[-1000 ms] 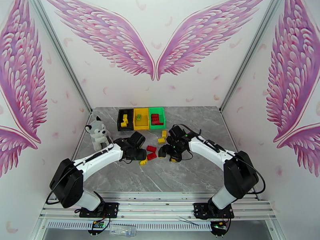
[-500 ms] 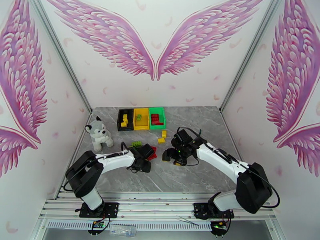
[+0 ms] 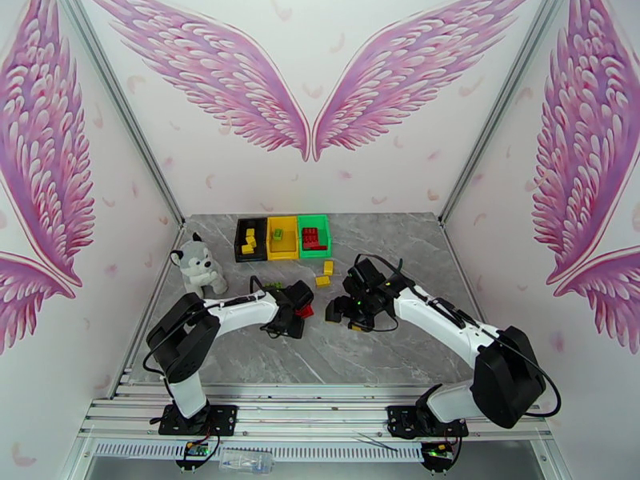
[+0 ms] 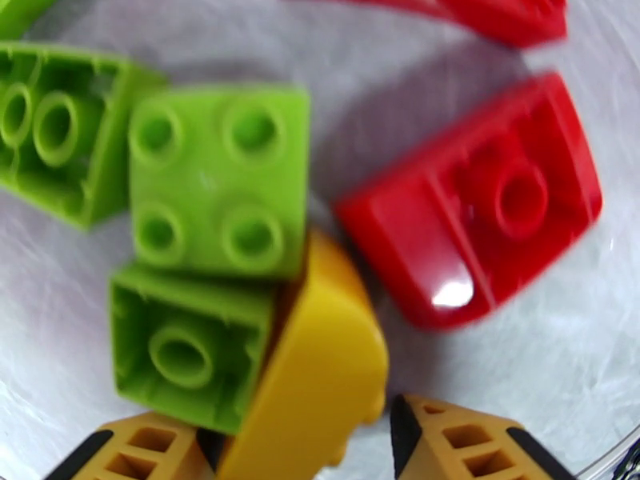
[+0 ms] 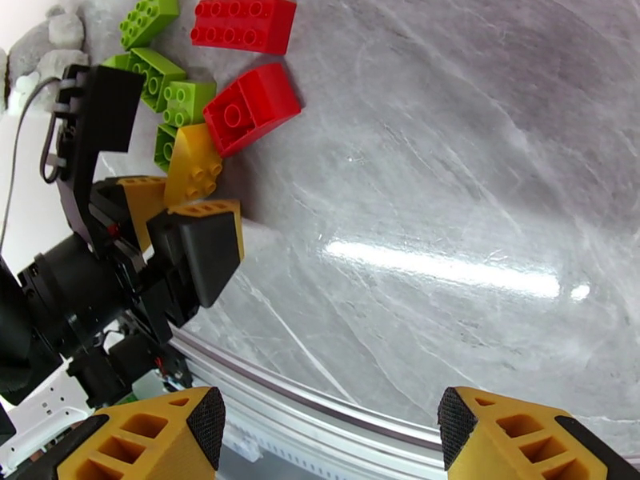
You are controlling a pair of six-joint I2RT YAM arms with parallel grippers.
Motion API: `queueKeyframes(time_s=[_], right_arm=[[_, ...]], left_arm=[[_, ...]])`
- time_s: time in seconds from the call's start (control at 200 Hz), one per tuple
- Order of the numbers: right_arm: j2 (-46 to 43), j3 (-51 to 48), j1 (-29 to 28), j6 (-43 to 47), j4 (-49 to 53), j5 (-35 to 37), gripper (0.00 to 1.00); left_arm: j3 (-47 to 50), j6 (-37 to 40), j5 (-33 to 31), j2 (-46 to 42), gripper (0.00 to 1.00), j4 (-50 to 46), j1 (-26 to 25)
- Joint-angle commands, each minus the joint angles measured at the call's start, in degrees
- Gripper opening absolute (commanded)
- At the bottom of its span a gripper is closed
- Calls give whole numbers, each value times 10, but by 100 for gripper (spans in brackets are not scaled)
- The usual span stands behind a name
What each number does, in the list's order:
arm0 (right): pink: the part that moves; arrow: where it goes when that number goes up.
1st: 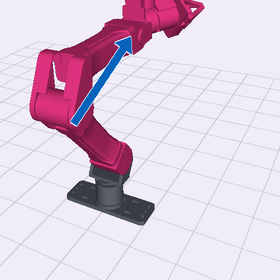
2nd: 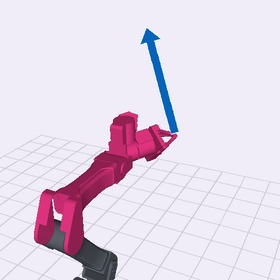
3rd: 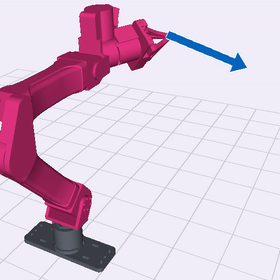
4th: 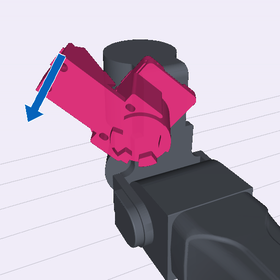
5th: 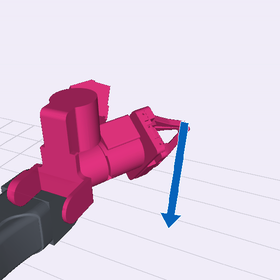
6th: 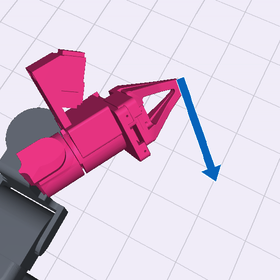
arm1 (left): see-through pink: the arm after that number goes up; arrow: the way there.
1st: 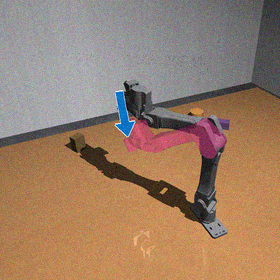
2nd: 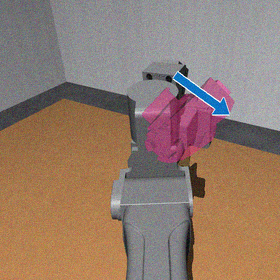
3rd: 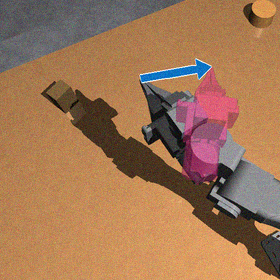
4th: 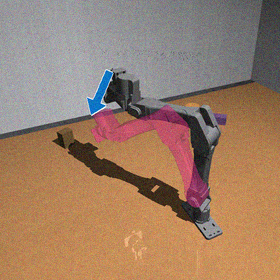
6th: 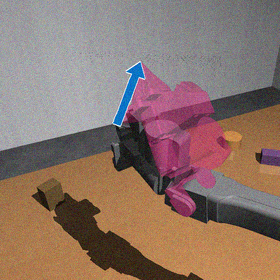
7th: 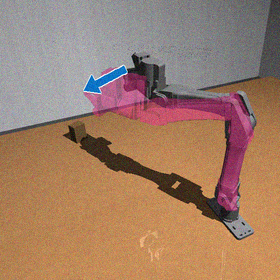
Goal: Sort the legos into containers by color
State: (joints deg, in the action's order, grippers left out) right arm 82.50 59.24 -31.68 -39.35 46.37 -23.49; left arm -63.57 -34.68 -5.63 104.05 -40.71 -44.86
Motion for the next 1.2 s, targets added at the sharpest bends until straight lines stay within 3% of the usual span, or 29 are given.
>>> queueKeyframes(time_s=[0.0, 0.255, 0.745, 0.995, 1.195], right_arm=[[6, 19, -4, 2, 12, 8, 77], [16, 29, -3, 8, 15, 8, 77], [40, 44, -2, 9, 2, 1, 76], [71, 80, -3, 14, -12, -23, 76], [125, 140, -5, 6, -58, -91, 75]], left_arm=[[-33, 17, -15, 17, 58, -7, 7], [-68, 30, -6, 33, 45, -25, 4], [-39, 26, 0, -6, 22, -45, -4], [-37, 29, 40, -80, 19, -47, 12], [-43, 22, 78, -131, 19, -34, 78]])
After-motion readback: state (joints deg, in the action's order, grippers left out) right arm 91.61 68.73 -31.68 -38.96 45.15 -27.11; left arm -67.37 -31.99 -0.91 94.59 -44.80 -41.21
